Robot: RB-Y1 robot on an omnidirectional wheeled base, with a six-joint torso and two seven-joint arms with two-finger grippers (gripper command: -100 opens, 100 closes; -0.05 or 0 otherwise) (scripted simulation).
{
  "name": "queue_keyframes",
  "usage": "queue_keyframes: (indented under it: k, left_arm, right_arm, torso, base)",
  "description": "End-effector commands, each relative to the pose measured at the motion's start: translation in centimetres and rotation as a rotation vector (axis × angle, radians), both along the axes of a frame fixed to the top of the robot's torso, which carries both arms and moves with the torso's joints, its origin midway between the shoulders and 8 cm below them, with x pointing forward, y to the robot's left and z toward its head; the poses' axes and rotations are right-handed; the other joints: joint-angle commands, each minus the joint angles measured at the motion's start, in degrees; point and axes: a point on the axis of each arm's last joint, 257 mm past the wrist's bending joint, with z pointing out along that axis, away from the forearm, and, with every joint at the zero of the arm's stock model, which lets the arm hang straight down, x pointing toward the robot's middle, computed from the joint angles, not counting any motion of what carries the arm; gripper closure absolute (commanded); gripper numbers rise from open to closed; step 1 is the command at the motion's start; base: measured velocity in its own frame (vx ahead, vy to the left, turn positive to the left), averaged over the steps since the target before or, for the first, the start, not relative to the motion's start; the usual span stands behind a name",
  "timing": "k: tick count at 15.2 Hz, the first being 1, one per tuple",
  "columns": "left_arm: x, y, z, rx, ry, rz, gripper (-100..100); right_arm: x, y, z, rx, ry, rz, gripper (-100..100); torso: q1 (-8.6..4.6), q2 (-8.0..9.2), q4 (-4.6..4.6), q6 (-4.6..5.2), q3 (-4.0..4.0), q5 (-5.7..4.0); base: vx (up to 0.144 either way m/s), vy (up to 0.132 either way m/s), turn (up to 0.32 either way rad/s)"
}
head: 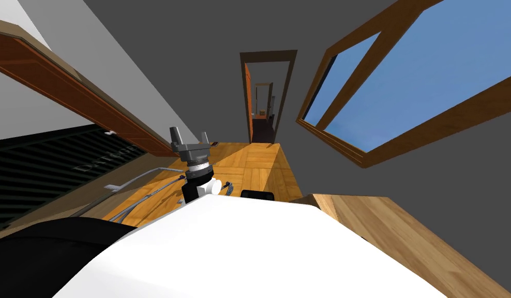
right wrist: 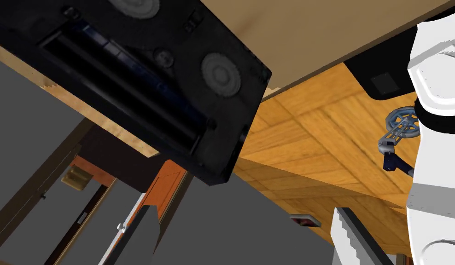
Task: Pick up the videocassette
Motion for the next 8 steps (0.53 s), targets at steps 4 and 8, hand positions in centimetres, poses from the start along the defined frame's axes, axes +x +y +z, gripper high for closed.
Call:
queue_keyframes:
  k: [4, 8]
  left_arm:
    - [0.0, 0.0, 0.0, 0.000, 0.000, 0.000, 0]
    - [0.0, 0.0, 0.0, 0.000, 0.000, 0.000, 0]
  right_arm:
    - [-3.8, -0.6, -0.2, -0.068, 0.106, 0.068, -100]
    - [-7.0, -1.1, -0.2, -0.125, 0.192, 0.144, -100]
  torso:
    - [-0.05, 0.06, 0.01, 0.00, 0.03, -0.01]
    - [-0.02, 0.09, 0.02, 0.01, 0.05, -0.01]
  base:
    - [0.079, -0.017, 0.061]
    - [0.077, -0.013, 0.061]
